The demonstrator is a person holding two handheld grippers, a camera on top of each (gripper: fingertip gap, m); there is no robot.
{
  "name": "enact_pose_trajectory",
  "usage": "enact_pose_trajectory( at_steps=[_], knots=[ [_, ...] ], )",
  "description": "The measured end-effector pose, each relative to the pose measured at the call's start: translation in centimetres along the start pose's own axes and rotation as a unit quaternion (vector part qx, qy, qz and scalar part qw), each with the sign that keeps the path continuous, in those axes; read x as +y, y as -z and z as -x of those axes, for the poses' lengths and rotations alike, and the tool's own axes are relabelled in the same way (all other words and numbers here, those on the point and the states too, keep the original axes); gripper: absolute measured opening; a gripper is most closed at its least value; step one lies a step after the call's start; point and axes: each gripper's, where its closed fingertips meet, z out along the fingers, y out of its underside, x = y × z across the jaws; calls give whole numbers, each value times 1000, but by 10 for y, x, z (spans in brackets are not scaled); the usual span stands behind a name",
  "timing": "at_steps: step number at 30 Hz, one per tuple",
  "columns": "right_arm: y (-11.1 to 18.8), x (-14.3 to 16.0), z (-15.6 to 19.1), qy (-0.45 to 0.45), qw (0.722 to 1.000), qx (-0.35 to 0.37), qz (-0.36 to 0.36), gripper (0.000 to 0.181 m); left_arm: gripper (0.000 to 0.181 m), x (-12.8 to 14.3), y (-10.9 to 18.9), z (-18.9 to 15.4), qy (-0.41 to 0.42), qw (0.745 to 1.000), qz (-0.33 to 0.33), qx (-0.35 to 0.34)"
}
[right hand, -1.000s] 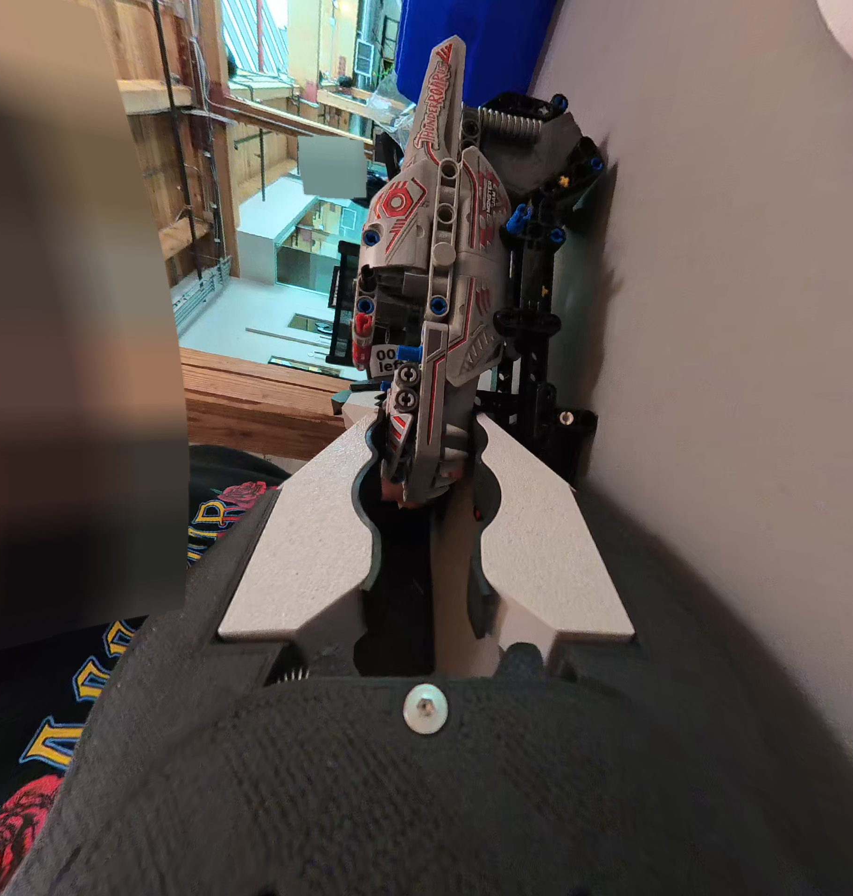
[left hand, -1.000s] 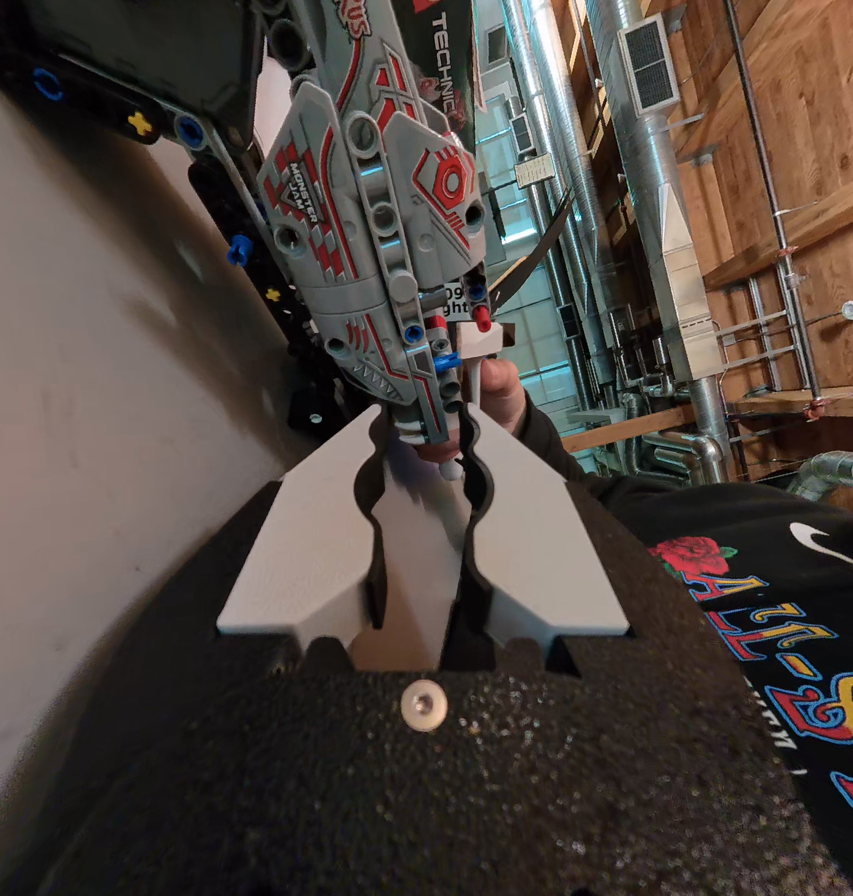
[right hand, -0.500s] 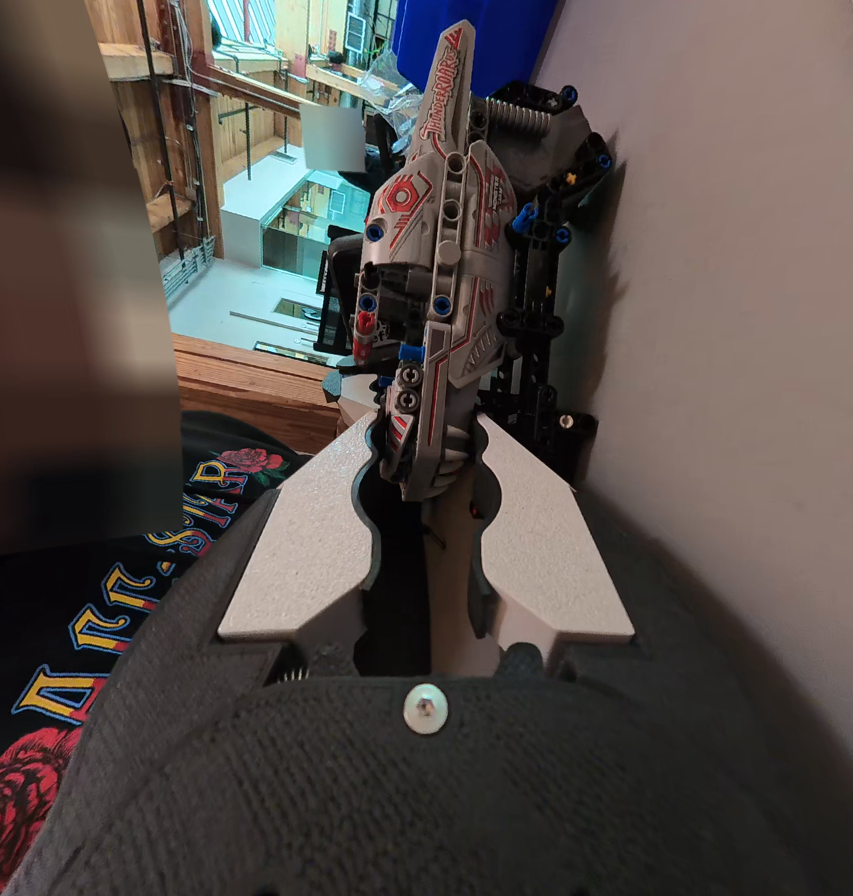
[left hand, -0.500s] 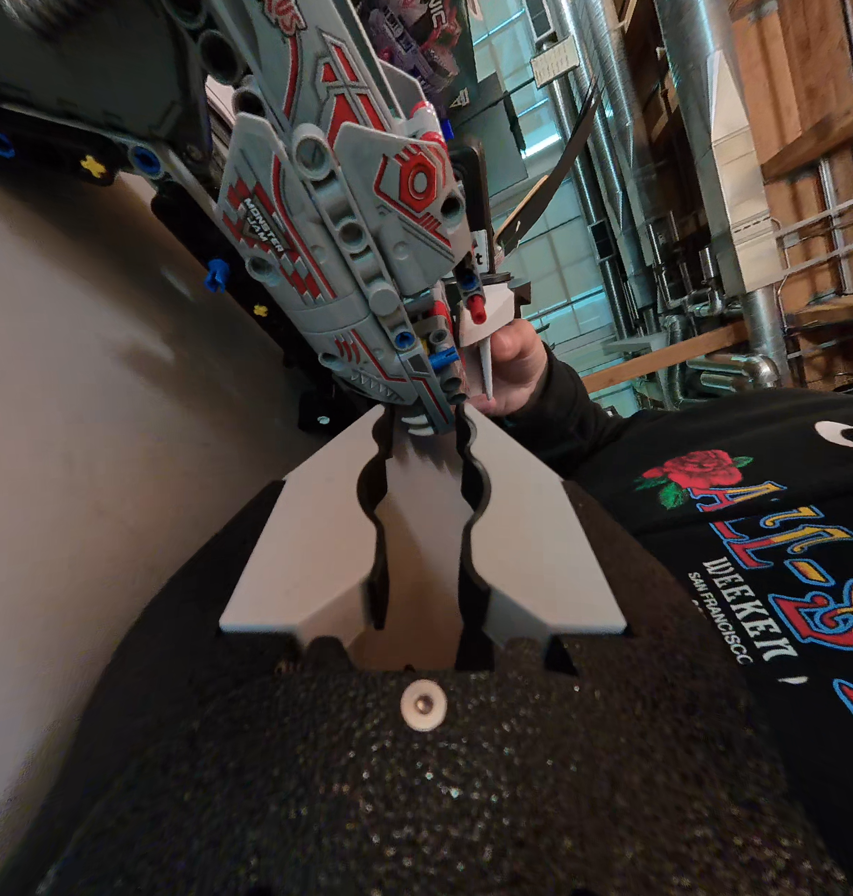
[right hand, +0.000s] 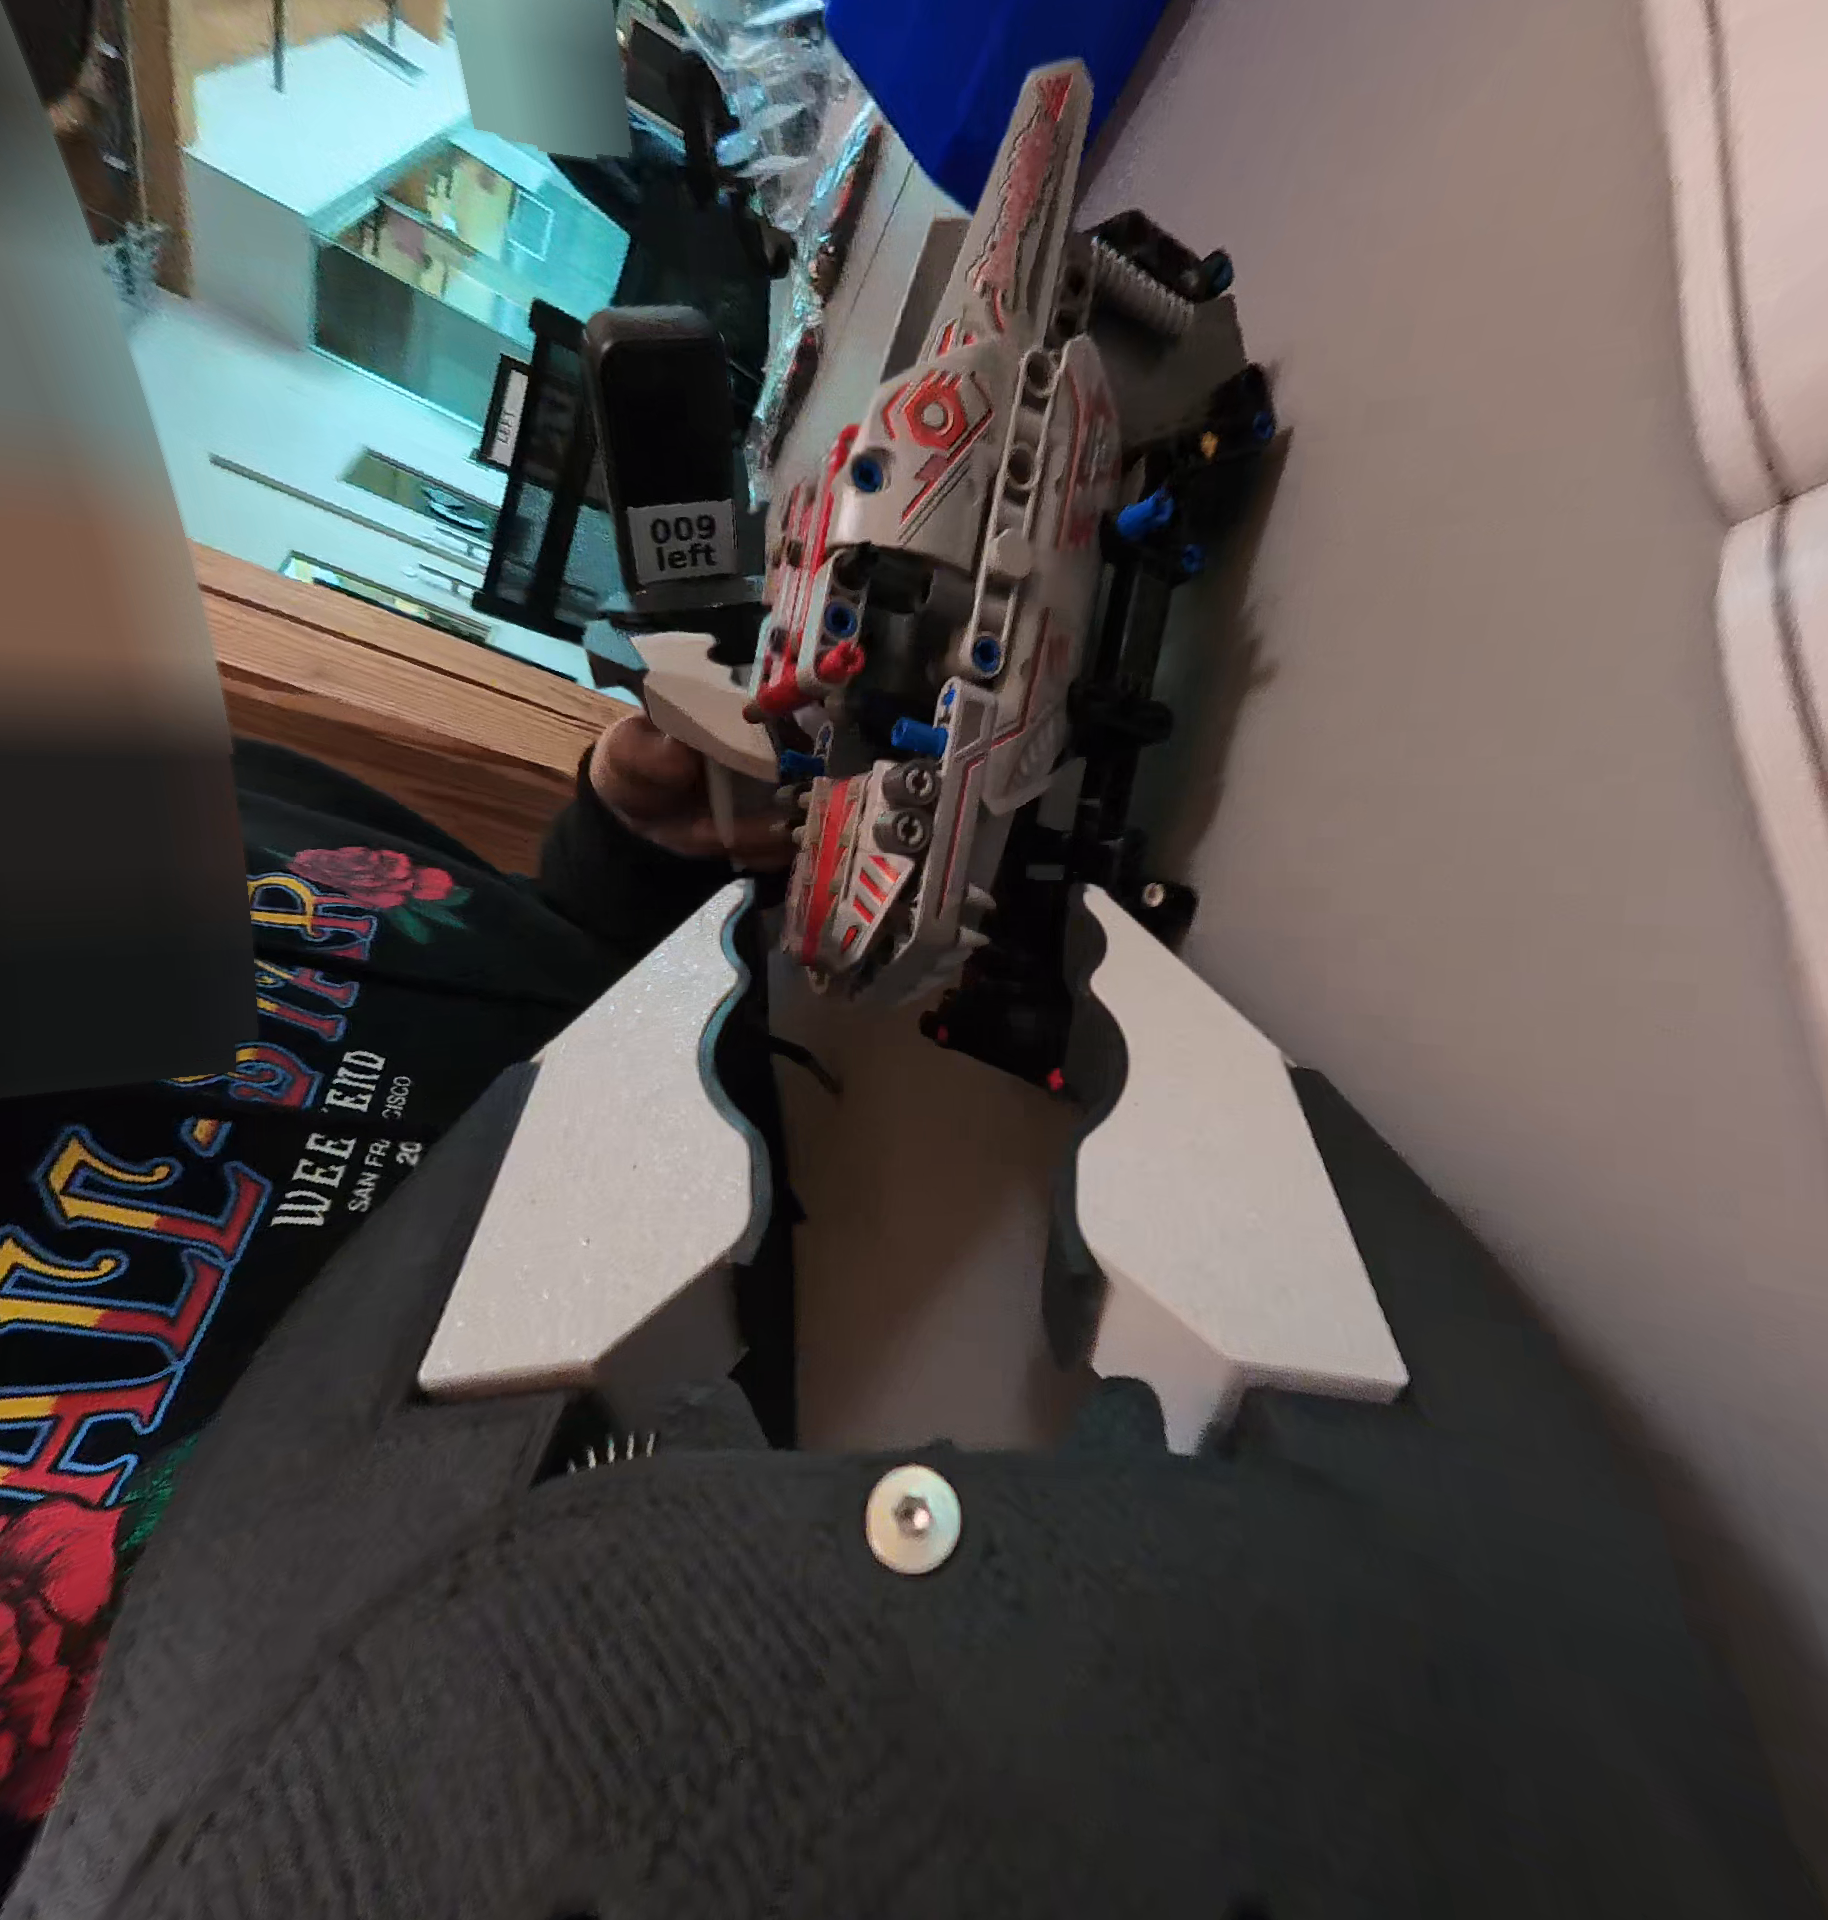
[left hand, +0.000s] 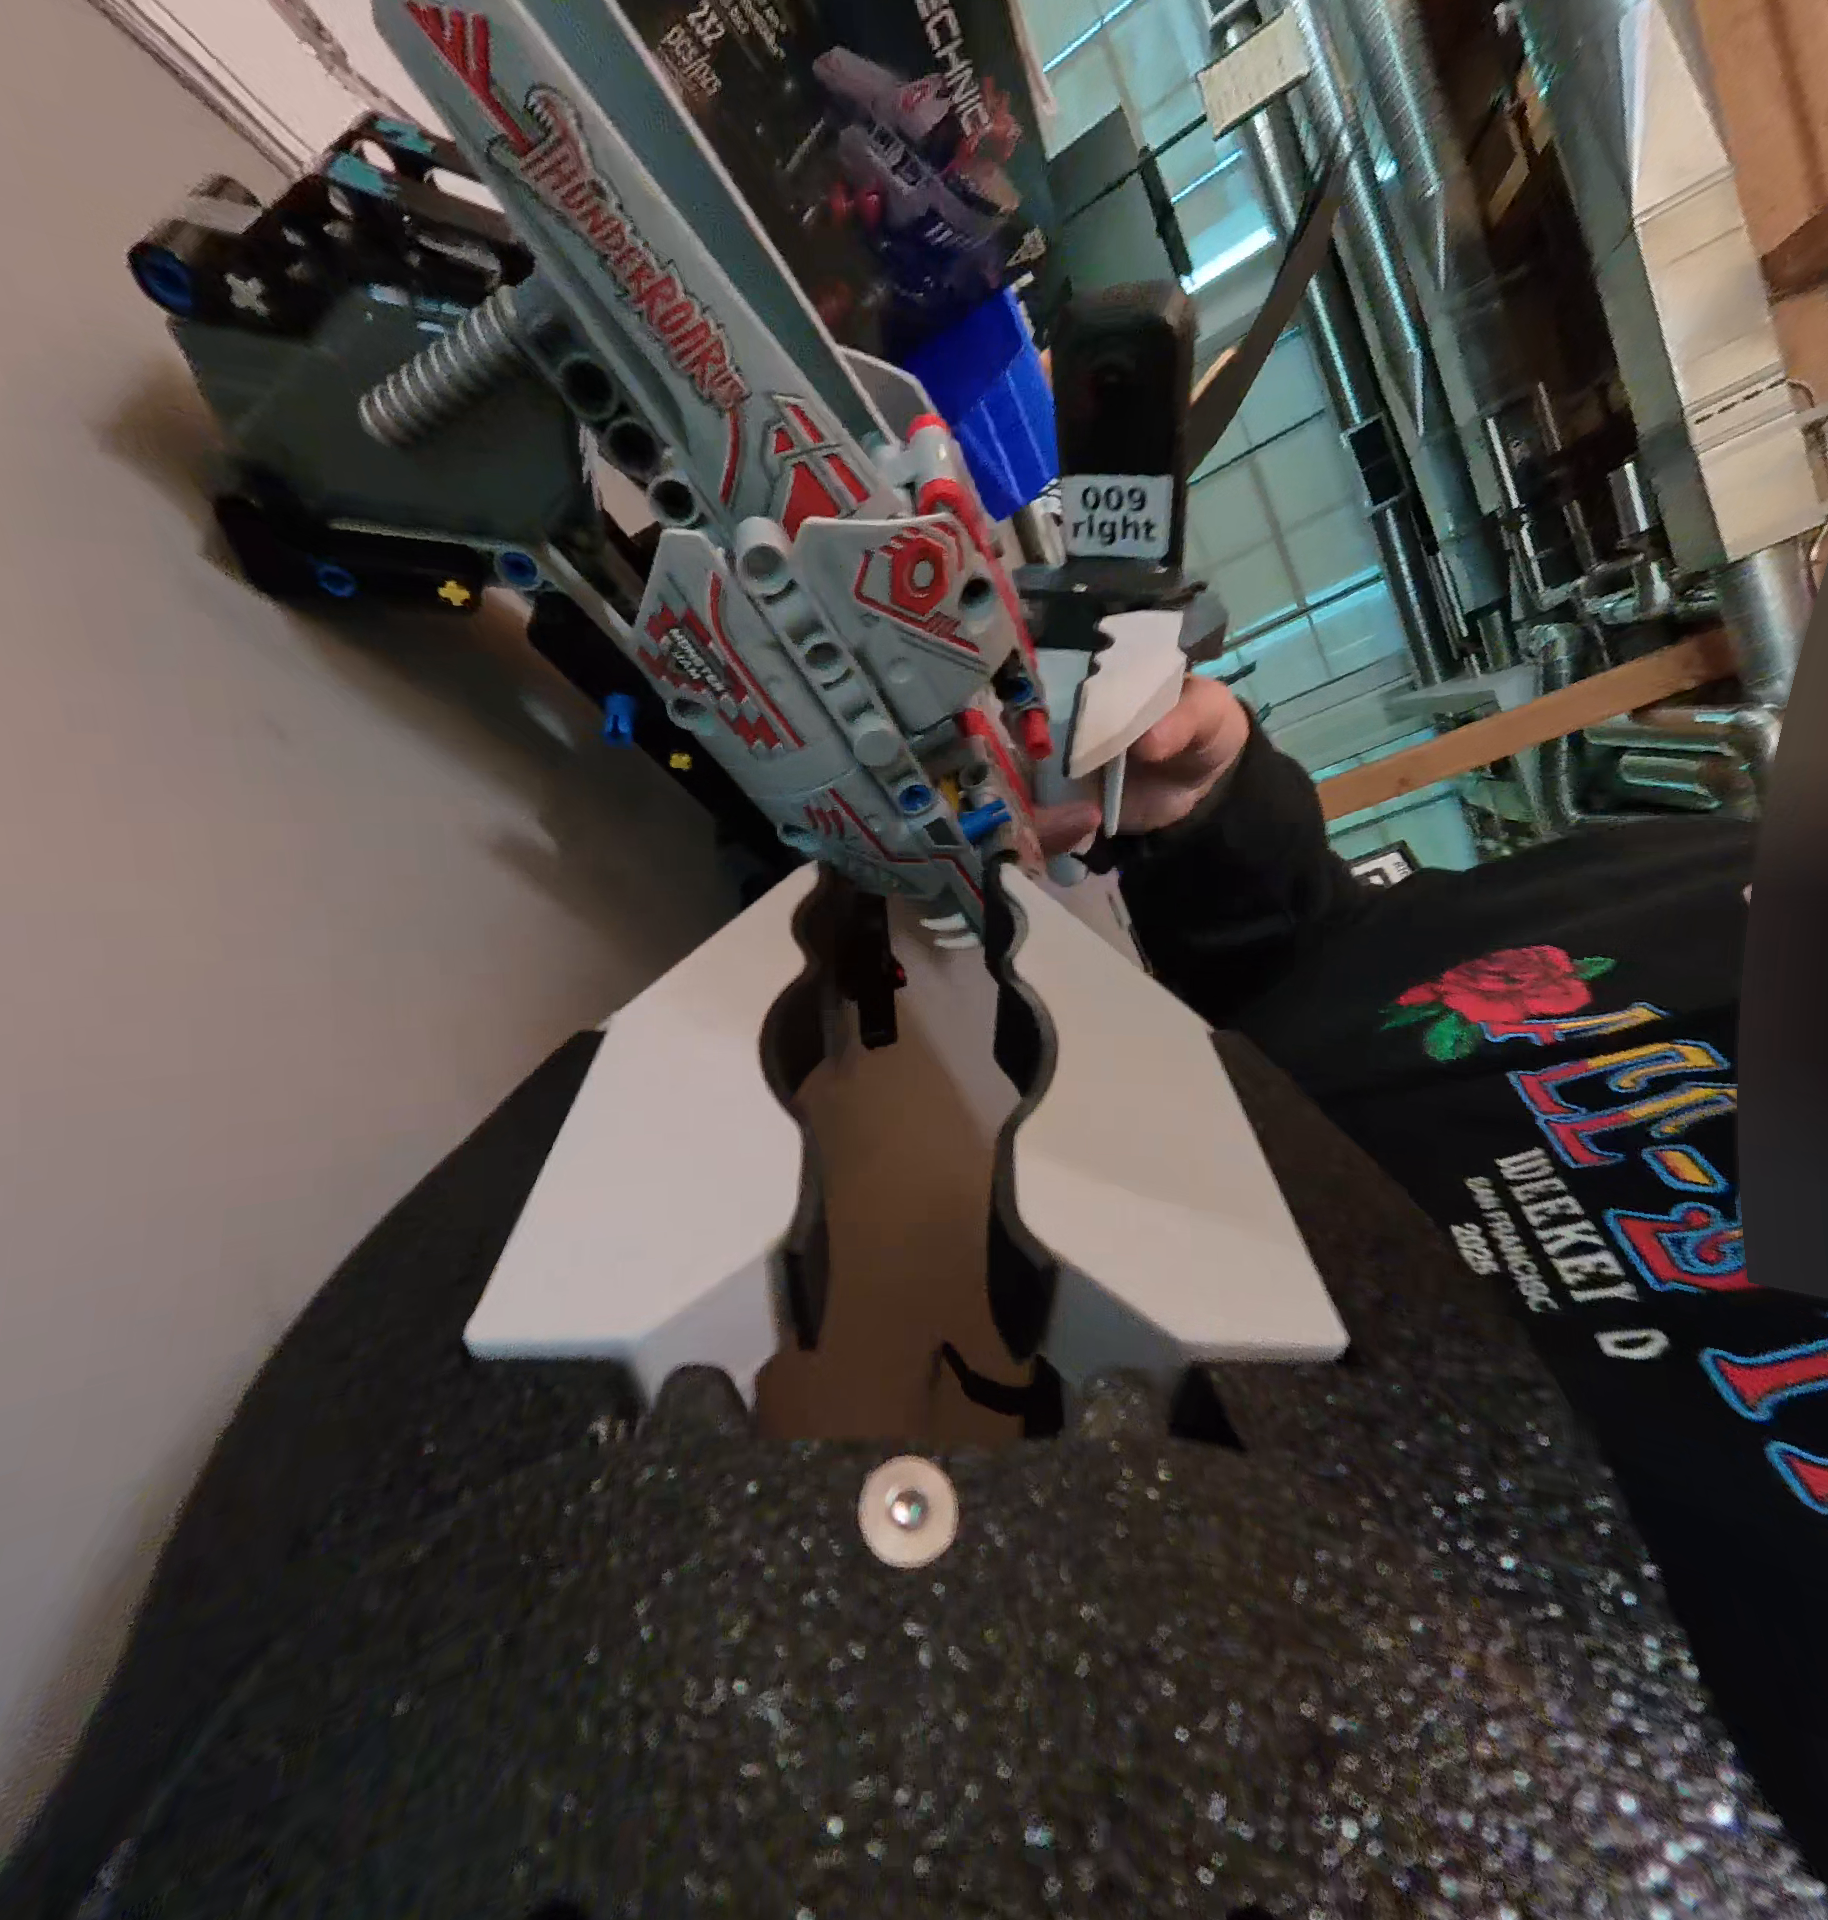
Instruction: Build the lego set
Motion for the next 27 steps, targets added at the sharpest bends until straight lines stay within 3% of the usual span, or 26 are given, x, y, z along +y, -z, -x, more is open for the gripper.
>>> enact_pose_trajectory(
  at_steps=[8, 14, 27],
  knots=[
    [-15, 3, 3, -40, 997, -44, 45, 52, 36, -6, -7, 5, 41, 999, -9, 1],
    [-21, 1, 1, -74, 994, -64, 42, 38, 40, -13, -10, 9, 87, 996, -16, 12],
    [-27, 2, 3, -83, 994, -63, 33, 37, 37, -12, -13, 10, 110, 993, -14, 27]
  ],
)
